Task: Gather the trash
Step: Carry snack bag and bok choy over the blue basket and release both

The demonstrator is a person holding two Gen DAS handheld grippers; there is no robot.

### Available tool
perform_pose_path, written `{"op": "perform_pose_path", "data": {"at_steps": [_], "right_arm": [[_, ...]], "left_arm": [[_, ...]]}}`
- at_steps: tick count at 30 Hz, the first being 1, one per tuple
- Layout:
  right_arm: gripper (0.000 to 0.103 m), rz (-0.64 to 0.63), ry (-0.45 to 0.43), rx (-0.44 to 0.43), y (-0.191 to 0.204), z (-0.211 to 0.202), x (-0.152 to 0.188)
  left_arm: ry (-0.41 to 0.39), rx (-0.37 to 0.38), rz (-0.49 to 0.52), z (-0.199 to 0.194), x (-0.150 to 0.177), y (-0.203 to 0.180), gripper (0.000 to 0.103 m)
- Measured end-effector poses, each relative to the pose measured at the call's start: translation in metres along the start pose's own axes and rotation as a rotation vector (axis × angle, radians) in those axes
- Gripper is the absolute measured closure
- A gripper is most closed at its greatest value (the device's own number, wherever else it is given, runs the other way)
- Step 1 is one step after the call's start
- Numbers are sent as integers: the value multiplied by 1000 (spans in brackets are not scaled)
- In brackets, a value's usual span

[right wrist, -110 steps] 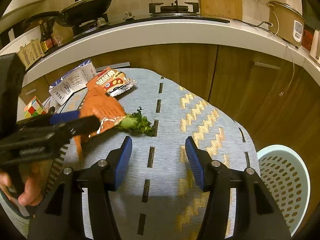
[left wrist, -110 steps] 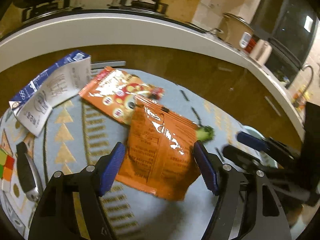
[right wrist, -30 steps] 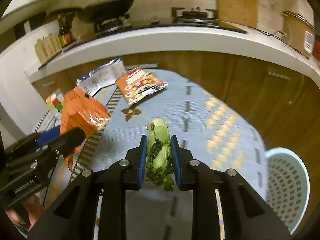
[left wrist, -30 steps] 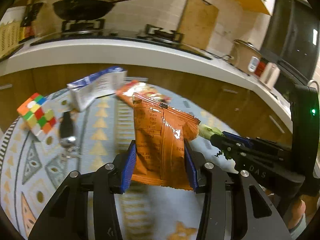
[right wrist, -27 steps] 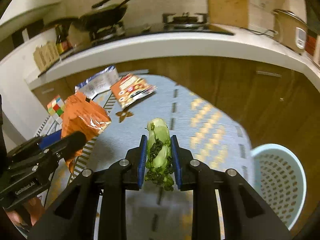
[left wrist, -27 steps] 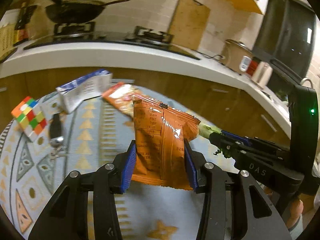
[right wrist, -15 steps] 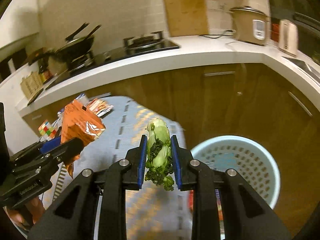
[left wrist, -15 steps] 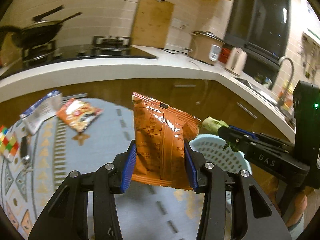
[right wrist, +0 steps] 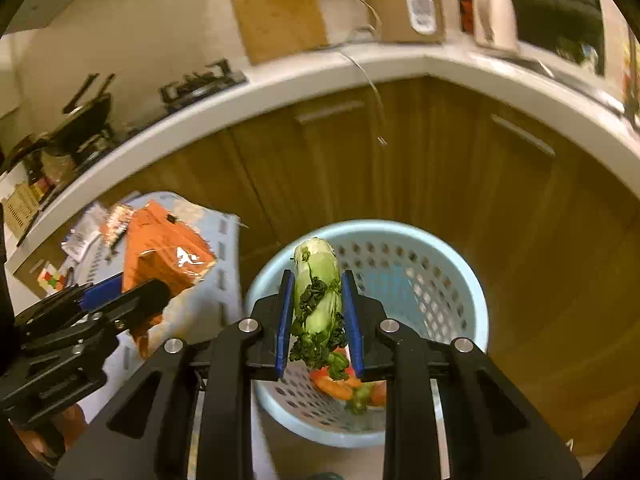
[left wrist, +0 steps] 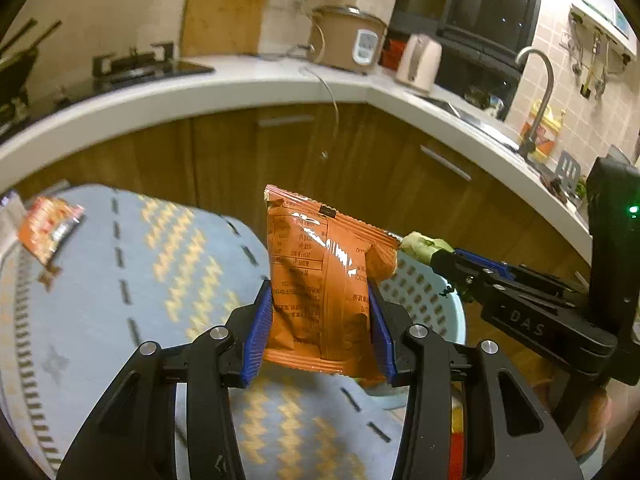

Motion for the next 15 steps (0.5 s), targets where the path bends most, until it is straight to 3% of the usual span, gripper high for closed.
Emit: {"op": "perform_pose_path", "data": {"at_steps": [8,12,15], "right_arm": [[82,22,89,36,-24,10,15],[82,37,125,26,-26,15,21],[82,51,145,25,-28,19,25]], "left_arm": [[70,28,-10,17,14,-8,60],[96,38,-24,24,16,-11,54],[90,42,-33,23,19,-12,42]]}}
Point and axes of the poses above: each gripper's, at about its wrist camera, not at the fingertips, and z roughly the way its jaws point, y to its left, x to its underside, the point moved 1 cm from there along z, roughly the way its jaws point, and after that the axes turned 11 degrees about -z, right-handed, at the moved point
